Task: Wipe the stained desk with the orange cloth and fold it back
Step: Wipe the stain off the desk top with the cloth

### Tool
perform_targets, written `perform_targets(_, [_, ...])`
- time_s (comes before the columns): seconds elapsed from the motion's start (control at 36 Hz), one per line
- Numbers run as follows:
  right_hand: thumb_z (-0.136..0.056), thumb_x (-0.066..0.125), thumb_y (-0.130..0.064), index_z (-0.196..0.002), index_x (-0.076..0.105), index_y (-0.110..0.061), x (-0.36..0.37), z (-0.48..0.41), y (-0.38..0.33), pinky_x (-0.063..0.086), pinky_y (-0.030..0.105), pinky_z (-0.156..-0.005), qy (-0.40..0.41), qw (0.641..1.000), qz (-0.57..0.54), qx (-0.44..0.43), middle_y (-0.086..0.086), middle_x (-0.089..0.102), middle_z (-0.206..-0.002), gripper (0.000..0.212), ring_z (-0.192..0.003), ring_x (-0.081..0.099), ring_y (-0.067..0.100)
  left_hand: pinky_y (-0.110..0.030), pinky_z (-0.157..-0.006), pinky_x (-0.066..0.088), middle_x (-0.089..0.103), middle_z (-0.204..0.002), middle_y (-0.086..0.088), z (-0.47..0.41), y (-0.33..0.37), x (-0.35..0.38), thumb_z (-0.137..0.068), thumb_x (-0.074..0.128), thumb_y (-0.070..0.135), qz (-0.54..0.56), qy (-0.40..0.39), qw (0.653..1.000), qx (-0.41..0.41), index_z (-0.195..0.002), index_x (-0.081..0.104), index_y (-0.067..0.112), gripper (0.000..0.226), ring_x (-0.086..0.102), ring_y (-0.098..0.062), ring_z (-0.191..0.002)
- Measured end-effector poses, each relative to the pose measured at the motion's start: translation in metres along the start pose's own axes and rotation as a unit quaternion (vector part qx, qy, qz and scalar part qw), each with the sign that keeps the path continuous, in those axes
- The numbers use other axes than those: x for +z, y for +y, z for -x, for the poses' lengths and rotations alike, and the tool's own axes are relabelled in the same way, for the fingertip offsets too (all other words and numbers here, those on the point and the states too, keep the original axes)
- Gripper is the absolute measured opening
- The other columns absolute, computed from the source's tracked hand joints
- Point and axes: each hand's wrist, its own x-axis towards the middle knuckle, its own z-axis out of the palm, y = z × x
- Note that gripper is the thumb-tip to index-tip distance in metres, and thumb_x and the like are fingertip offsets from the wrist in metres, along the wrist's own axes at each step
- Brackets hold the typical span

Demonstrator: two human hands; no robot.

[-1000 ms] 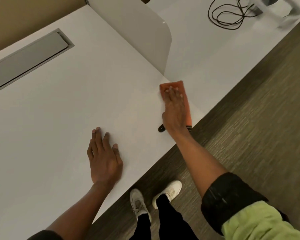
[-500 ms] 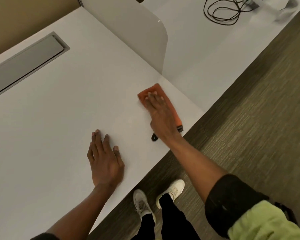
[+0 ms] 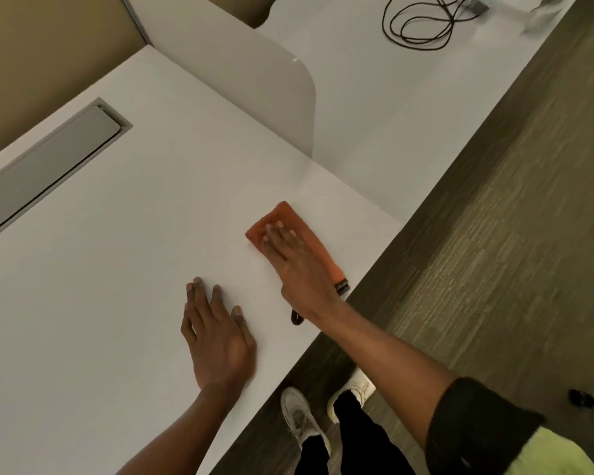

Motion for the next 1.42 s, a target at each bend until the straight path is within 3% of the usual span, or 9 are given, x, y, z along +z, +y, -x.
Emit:
perform_targets(0.11, [-0.093,0.041,0.019,-0.163,0.028,-0.009,-0.017,-0.041,0.035,0.007,0.039,-0.133,0.003,0.999,0.034,0.015,0.013,0.022,-0.173,0.076,-0.163,0.011,0.028,-0.052,-0.137,0.012,0.011,-0.183,-0.012,0.0,-0.001,-0.003,-0.112,0.025,0.042,-0.011,-0.002,1.0,0.01,-0.163,0.034,0.008,0.062,0.005,-0.03,-0.171])
perform_targets(0.39, [-0.083,0.063,0.021,-0.16,0.032,-0.004,-0.041,0.033,0.054,0.021,0.049,-0.131,0.142,0.944,0.045,0.296,0.016,0.027,-0.17,0.087,-0.162,0.015,0.031,-0.055,-0.133,0.018,0.017,-0.181,-0.018,0.0,0.006,-0.006,-0.109,0.027,0.037,-0.006,0.009,1.0,0.004,-0.16,0.038,0.002,0.063,0.01,-0.032,-0.171])
perform_targets(0.56, [-0.073,0.072,0.02,-0.158,0.037,-0.001,-0.019,0.086,0.002,0.03,0.053,-0.128,0.079,0.974,0.018,0.211,0.02,0.031,-0.168,0.094,-0.159,0.023,0.036,-0.057,-0.132,0.02,0.018,-0.18,-0.017,0.0,0.007,-0.005,-0.108,0.029,0.036,0.0,0.016,1.0,0.002,-0.158,0.039,0.002,0.061,0.012,-0.033,-0.17])
perform_targets(0.83, [-0.091,0.054,0.022,-0.156,0.041,0.0,-0.064,0.022,0.098,0.009,0.031,-0.133,0.164,0.936,0.019,0.31,0.015,0.035,-0.167,0.07,-0.16,0.023,0.028,-0.056,-0.131,0.02,0.02,-0.179,-0.018,0.0,0.004,-0.003,-0.109,0.031,0.034,-0.001,0.021,1.0,0.007,-0.158,0.04,0.002,0.059,0.014,-0.034,-0.169])
perform_targets(0.94, [-0.085,0.054,0.023,-0.156,0.042,-0.001,-0.039,0.051,0.055,0.025,0.049,-0.13,0.138,0.966,0.039,0.215,0.016,0.036,-0.166,0.076,-0.159,0.027,0.033,-0.056,-0.132,0.02,0.019,-0.18,-0.018,0.0,0.004,-0.002,-0.109,0.03,0.035,-0.003,0.019,1.0,0.007,-0.159,0.04,0.001,0.061,0.013,-0.034,-0.17])
perform_targets(1.08, [-0.087,0.042,0.015,-0.159,0.036,-0.002,0.005,0.1,-0.005,0.024,0.048,-0.131,0.052,0.996,0.025,0.06,0.017,0.029,-0.17,0.075,-0.162,0.018,0.03,-0.055,-0.133,0.019,0.018,-0.18,-0.017,-0.001,0.005,-0.003,-0.11,0.028,0.036,-0.009,0.012,1.0,0.002,-0.16,0.039,0.003,0.061,0.012,-0.033,-0.17])
perform_targets(1.19, [-0.083,0.053,0.023,-0.157,0.043,-0.006,-0.009,0.081,0.022,0.032,0.051,-0.127,0.022,1.0,0.012,0.005,0.015,0.039,-0.166,0.08,-0.159,0.028,0.03,-0.055,-0.134,0.019,0.017,-0.181,-0.017,-0.001,0.005,-0.005,-0.11,0.027,0.037,-0.012,0.012,1.0,0.001,-0.161,0.038,0.003,0.062,0.012,-0.033,-0.17])
perform_targets(1.31, [-0.079,0.057,0.03,-0.15,0.051,-0.003,-0.035,0.026,0.068,0.033,0.057,-0.125,0.05,0.998,0.027,0.026,0.02,0.048,-0.159,0.079,-0.153,0.038,0.039,-0.055,-0.133,0.021,0.018,-0.181,-0.017,0.0,0.005,-0.004,-0.11,0.028,0.036,-0.013,0.014,1.0,0.007,-0.16,0.039,0.002,0.061,0.011,-0.033,-0.17])
perform_targets(1.42, [-0.083,0.056,0.026,-0.155,0.041,-0.001,-0.051,-0.034,0.098,0.018,0.046,-0.133,0.058,0.992,0.028,0.105,0.018,0.038,-0.165,0.079,-0.158,0.028,0.034,-0.054,-0.134,0.019,0.017,-0.181,-0.017,0.0,0.005,-0.005,-0.111,0.027,0.036,-0.015,0.013,1.0,0.01,-0.161,0.039,0.002,0.062,0.01,-0.032,-0.171])
